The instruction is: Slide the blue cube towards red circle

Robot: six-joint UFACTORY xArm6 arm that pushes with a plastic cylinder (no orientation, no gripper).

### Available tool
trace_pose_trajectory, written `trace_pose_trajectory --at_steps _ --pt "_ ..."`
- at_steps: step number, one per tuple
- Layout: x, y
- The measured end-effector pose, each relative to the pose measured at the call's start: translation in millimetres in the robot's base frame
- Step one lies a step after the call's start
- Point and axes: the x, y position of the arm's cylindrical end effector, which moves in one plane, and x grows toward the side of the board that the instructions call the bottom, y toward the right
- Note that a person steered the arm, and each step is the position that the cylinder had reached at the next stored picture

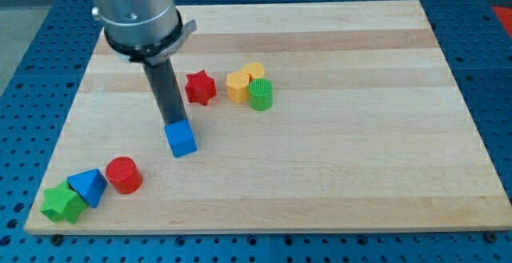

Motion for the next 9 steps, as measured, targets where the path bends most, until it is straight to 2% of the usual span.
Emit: trace_pose_trajectory --at_steps 2,5,6,7,9 --pt "29.6 45.4" --pt "53.3 75.5" --pt "61.8 76.4" --pt "61.8 49.3" --pt "71.9 55.0"
